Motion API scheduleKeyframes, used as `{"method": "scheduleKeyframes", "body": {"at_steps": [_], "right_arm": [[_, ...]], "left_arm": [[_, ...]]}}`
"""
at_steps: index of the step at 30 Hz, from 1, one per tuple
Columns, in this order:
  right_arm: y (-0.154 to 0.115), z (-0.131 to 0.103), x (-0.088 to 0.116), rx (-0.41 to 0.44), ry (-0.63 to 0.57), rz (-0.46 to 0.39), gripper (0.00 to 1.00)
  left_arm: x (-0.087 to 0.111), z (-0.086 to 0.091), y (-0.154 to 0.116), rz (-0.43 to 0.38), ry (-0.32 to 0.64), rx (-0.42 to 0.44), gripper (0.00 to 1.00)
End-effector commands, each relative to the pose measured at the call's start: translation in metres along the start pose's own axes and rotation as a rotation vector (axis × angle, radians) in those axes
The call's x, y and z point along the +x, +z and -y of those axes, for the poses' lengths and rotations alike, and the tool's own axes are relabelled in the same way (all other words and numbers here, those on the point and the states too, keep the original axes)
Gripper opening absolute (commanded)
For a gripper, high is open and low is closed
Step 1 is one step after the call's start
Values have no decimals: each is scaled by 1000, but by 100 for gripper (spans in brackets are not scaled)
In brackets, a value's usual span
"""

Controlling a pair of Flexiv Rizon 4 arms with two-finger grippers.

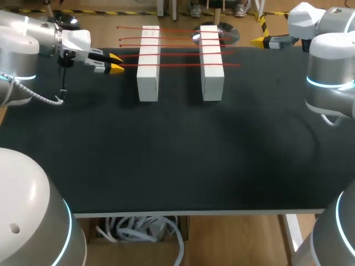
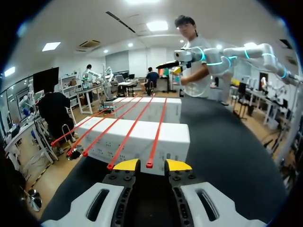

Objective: Grab the tape and strap the tape.

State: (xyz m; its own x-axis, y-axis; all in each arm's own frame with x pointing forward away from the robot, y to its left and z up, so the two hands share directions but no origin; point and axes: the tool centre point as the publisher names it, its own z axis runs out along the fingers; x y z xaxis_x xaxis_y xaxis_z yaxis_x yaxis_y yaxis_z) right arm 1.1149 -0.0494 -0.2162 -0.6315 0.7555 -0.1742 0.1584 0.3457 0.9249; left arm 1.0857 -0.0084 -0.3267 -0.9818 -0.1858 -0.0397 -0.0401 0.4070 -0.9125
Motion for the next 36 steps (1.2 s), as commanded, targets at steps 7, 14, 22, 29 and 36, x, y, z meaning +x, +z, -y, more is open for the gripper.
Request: {"method": "scheduleKeyframes", "body": {"at_steps": [7,14,22,29,36], "right_arm": [[0,0,0,-2,0,-1,100],[0,0,0,-2,0,-1,100],[0,0,0,-2,0,-1,100],[0,0,0,-2,0,-1,100],[0,0,0,-2,0,-1,100]], "left_arm": [[2,2,2,-13,0,0,13],[2,2,3,-19,0,1,13],[2,2,3,-22,4,2,0],[4,3,2,-43,46,16,0],[2,7,-2,-43,-6,47,0]]}}
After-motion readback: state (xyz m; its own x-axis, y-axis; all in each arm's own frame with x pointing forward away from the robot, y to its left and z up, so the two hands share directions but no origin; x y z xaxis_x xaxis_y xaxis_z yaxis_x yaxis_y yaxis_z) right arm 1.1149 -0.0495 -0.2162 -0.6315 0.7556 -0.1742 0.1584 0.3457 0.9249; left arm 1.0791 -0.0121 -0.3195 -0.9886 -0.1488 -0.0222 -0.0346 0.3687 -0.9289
